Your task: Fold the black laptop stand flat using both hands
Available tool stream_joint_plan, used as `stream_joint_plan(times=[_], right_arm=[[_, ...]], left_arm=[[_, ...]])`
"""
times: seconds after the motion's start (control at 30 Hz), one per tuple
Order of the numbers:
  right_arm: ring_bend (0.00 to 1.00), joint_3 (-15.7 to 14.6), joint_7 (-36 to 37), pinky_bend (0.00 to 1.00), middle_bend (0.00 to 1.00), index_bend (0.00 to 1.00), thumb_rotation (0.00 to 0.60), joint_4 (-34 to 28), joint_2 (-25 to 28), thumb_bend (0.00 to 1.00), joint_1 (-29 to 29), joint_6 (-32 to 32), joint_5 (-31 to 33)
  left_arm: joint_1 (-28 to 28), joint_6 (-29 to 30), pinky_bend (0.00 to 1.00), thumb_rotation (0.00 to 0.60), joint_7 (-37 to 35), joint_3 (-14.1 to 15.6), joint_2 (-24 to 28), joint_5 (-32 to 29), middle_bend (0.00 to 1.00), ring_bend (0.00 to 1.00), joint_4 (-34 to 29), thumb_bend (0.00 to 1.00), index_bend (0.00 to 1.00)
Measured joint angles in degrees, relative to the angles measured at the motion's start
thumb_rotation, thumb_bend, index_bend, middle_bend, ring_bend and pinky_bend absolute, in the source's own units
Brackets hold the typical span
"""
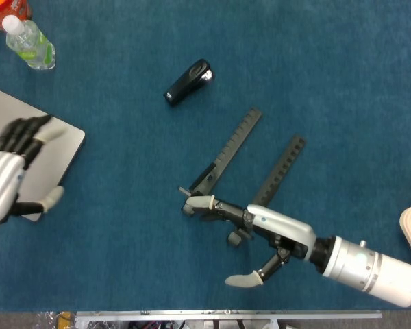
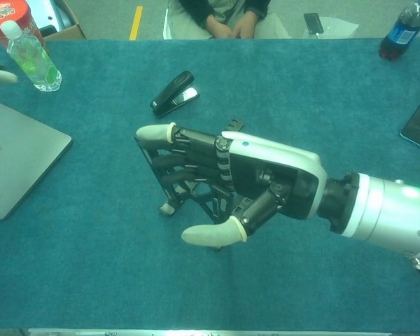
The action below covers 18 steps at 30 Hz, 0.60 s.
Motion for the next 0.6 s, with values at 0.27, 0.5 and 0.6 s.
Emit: stream_joint_plan(times=[0.27, 0.5, 0.6], right_arm=[[0.0, 0.02, 0.18, 0.08, 0.01, 0.0, 0.6, -0.21, 0.45, 0.19, 0.09, 1.12, -0.37], [0.0, -0.02, 0.16, 0.08, 0.01, 0.0, 0.6, -0.2, 0.36, 0.19, 0.31, 1.24, -0.14], [0.0, -0.02, 0.06, 0.08, 0.01, 0.0, 0.6, -0.23, 0.35, 0.19, 0.38, 1.35, -0.17]], left_arm=[[-8.87, -10.04, 0.0, 0.6, -15.75, 0.98, 2.14, 4.3, 0.09, 0.0, 1.1, 0.29, 0.14], [-16.82, -16.07, 0.07, 0.6, -33.85, 2.15, 2.25, 7.8, 0.18, 0.08, 2.89, 0.29, 0.18], [-20.32, -17.68, 0.12, 0.6, -42.71, 2.94, 1.92, 9.6, 0.21, 0.11, 4.18, 0.29, 0.21]])
